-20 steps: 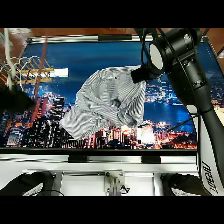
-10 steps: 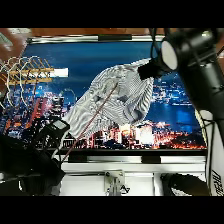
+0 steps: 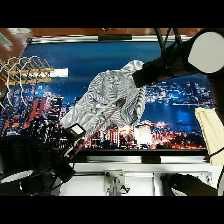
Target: Fold the shirts.
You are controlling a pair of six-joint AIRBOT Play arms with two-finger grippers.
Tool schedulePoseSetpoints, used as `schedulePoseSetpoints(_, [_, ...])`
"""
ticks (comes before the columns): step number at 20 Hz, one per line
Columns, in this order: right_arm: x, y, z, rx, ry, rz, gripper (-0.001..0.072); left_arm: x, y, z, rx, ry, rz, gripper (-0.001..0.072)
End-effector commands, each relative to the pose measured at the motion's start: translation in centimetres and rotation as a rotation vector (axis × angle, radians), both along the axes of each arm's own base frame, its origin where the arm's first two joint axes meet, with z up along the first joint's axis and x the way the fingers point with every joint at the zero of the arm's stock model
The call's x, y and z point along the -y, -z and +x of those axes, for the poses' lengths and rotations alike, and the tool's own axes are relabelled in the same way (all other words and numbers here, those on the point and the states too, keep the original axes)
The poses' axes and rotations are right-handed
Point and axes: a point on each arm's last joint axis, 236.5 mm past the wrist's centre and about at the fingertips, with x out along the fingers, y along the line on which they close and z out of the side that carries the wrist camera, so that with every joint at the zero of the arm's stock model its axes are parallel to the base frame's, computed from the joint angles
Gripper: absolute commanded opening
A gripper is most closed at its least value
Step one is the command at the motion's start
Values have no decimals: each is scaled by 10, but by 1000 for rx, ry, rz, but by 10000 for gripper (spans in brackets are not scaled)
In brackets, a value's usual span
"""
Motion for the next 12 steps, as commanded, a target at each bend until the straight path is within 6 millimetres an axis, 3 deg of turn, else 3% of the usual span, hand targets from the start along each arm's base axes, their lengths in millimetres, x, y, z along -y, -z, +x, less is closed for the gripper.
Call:
schedulePoseSetpoints(1, [-19,-3,-14,-24,-89,54,82,32,3,17,64,94,-93,57])
schedulePoseSetpoints(4, [-28,-3,-22,-42,-133,78,82,58,-2,29,127,173,-187,56])
schedulePoseSetpoints(8, [-41,-9,-33,-2,-193,42,82,70,9,47,86,132,-226,56])
schedulePoseSetpoints(10, [-31,-17,-30,72,-169,-41,82,71,16,50,32,146,-231,56])
schedulePoseSetpoints(12, [-1,-30,-21,156,-78,-151,82,61,15,47,2,179,-212,56])
